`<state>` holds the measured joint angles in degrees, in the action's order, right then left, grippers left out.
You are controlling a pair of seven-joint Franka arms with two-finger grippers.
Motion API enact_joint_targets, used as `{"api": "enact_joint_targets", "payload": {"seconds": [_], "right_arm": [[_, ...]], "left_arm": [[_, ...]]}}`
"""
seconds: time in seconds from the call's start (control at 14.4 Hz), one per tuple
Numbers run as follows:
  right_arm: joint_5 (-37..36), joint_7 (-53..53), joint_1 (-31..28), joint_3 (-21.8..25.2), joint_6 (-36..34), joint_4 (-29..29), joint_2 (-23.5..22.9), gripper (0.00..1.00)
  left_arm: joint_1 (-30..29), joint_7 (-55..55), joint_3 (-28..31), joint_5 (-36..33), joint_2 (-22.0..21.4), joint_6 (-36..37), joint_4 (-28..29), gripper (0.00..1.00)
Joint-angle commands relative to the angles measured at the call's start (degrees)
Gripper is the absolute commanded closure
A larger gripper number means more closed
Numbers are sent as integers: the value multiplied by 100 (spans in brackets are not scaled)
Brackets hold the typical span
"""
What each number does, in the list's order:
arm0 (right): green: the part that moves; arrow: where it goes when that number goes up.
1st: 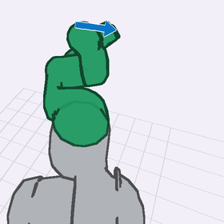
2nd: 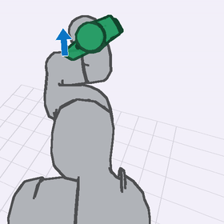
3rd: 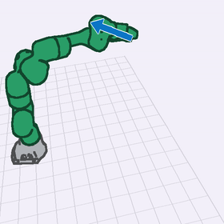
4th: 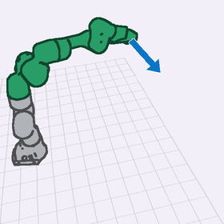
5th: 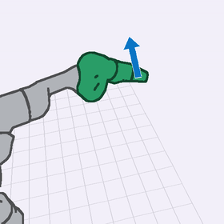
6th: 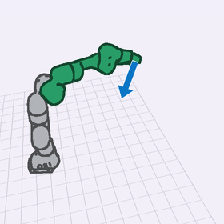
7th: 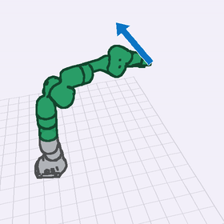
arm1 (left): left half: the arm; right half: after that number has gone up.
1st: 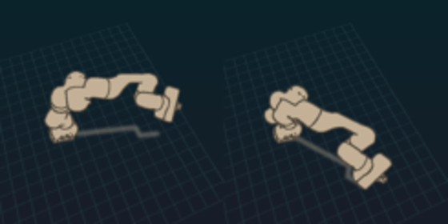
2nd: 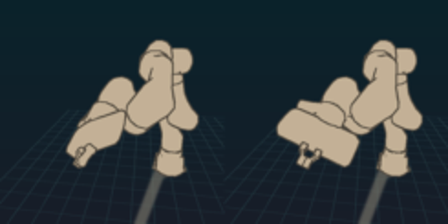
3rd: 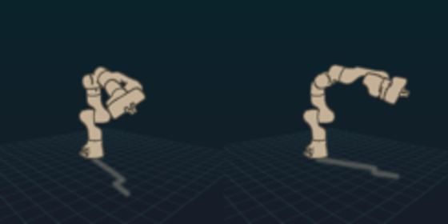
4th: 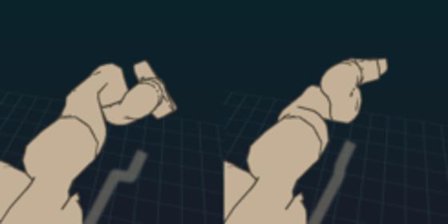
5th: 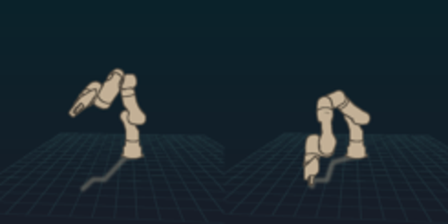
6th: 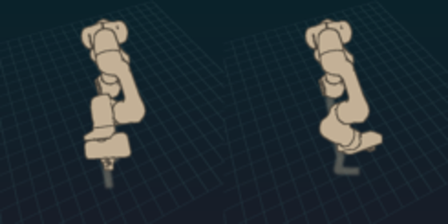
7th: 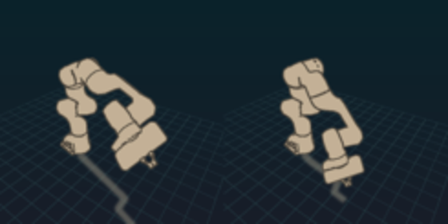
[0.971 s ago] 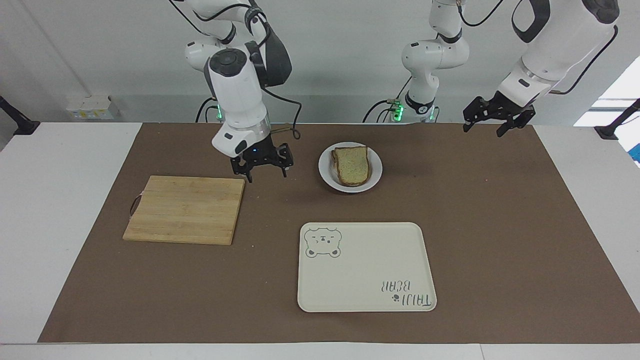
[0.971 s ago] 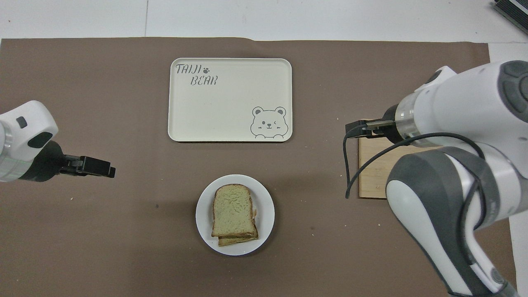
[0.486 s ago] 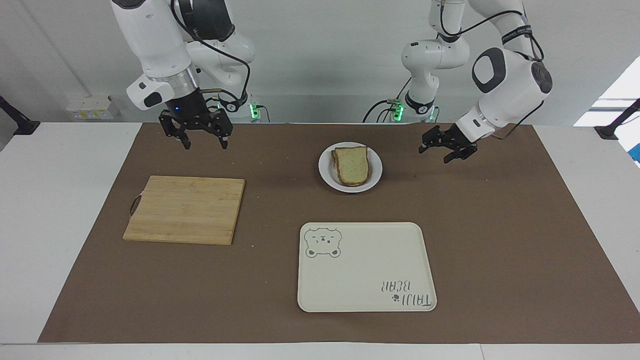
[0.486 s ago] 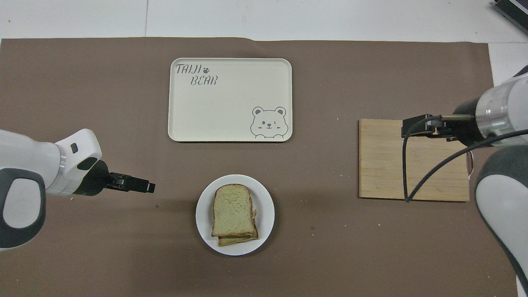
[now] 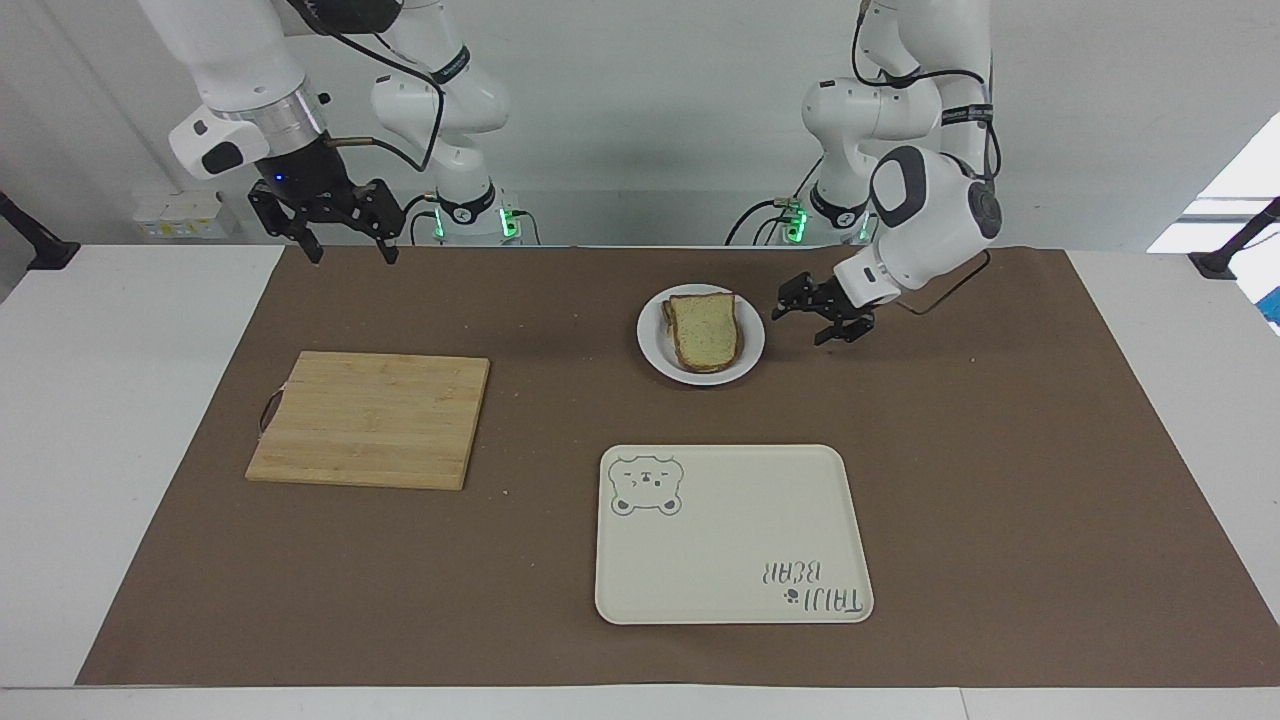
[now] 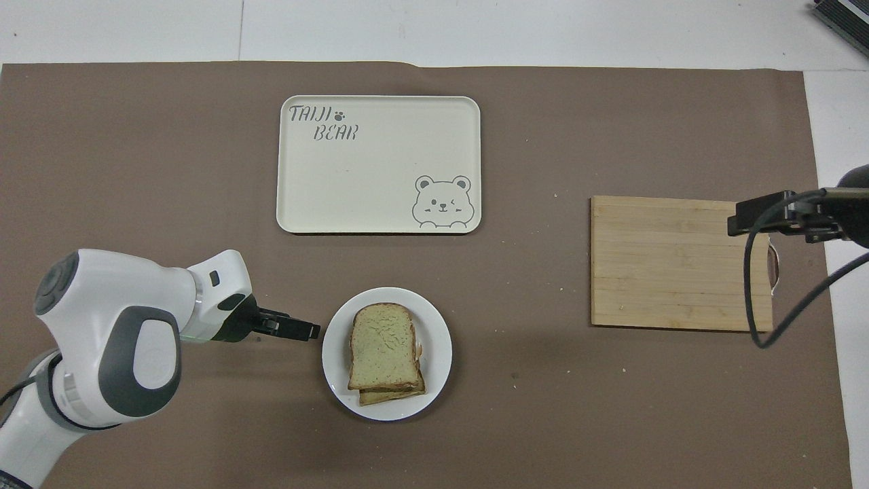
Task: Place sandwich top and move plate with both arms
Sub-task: 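Grip the white plate rim with the left gripper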
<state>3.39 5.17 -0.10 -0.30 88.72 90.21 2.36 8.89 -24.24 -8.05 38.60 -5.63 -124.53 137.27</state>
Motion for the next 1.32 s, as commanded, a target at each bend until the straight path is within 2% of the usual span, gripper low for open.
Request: {"api": "enact_joint_targets", "payload": {"seconds": [0.0, 0.21, 0.35, 0.62, 0.76, 0.83, 1.25], "right_arm": [[-242, -148, -105, -93, -118, 179, 255, 0], [-295, -314, -193, -76, -110, 277, 335, 0], [-462, -604, -184, -93, -66, 330, 344, 0], [-471, -772, -149, -93, -57, 453, 431, 0], [-471, -790, -149, -102, -57, 514, 458, 0], [-489, -842, -140, -102, -57, 550, 493, 0], [-674, -983, -140, -163, -136, 445, 511, 0]], "left_arm": [[506, -177, 84, 612, -88, -755, 572, 12], [613, -537, 84, 955, -123, -889, 819, 29], [622, -670, 76, 1044, -132, -889, 933, 37], [622, -749, 76, 1044, -106, -924, 995, 42], [744, -749, 84, 1062, -79, -941, 1021, 61], [780, -740, 76, 1062, -70, -1029, 1074, 65], [1052, -731, 85, 1229, 26, -1231, 1101, 65]]}}
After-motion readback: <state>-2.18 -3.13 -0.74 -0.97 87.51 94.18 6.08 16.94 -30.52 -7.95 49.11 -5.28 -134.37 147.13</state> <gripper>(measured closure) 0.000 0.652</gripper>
